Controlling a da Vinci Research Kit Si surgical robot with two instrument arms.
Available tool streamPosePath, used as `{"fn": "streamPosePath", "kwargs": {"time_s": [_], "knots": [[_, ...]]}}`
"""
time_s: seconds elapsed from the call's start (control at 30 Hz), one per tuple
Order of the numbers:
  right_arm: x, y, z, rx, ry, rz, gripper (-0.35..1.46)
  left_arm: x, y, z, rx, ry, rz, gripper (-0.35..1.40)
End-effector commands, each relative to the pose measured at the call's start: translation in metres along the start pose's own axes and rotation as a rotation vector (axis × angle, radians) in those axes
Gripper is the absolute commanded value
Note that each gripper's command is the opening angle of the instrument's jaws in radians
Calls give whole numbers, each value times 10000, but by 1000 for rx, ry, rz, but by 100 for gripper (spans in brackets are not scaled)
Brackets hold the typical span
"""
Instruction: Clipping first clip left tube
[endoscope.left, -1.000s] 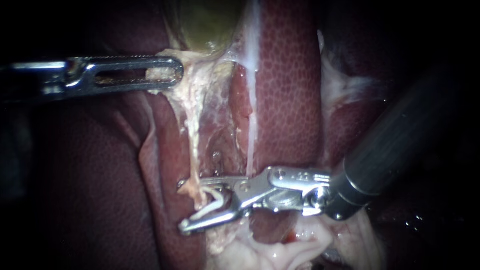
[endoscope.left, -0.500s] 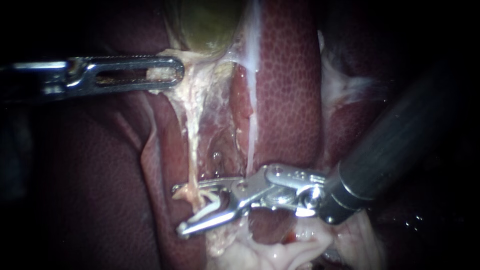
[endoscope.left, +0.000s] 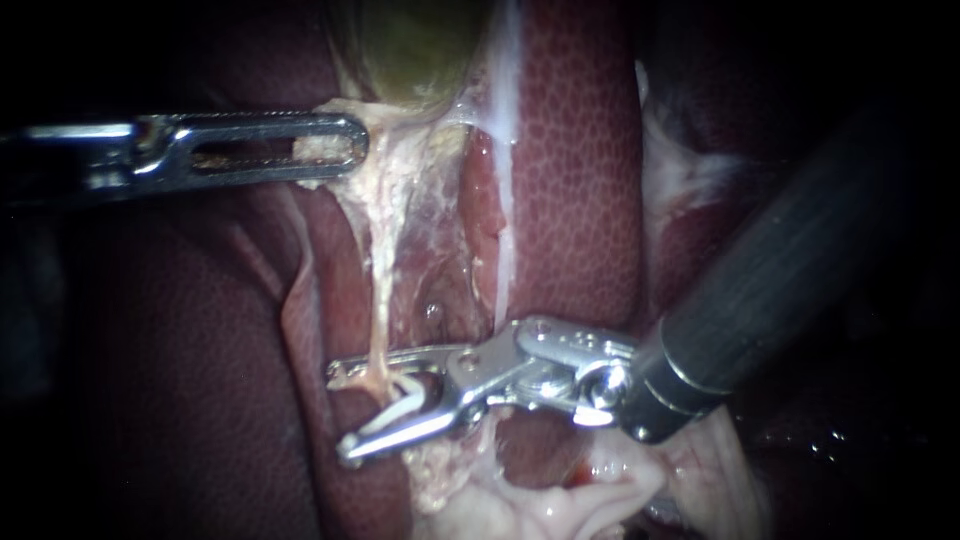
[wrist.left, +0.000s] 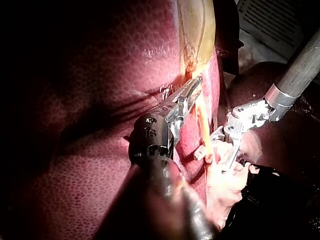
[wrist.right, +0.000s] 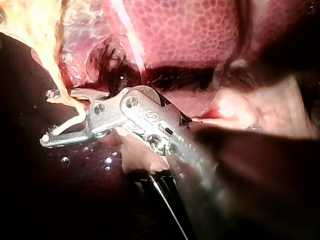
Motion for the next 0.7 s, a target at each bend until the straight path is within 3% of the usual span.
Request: {"fn": "streamPosePath", "kwargs": {"time_s": [0.03, 0.43, 0.5, 0.57, 0.6, 0.7], "knots": [[-1, 1, -1, -1, -1, 0, 55, 0, 0, 0, 0, 0, 0, -35], [-10, 8, -2, -29, 3, -5, 49, 1, 0, 0, -1, 0, 0, -35], [-13, 7, -6, 1, -4, 7, 23, 1, 0, 0, -1, 0, 0, -35], [-15, 2, -12, 20, -8, 12, -26, 1, 0, 0, -1, 0, 0, -35], [-14, 2, -13, 19, -8, 12, -35, 1, 0, 0, -1, 0, 0, -35], [-11, 2, -14, 23, -8, 13, -35, 1, 0, 0, 0, 0, 1, -35]]}}
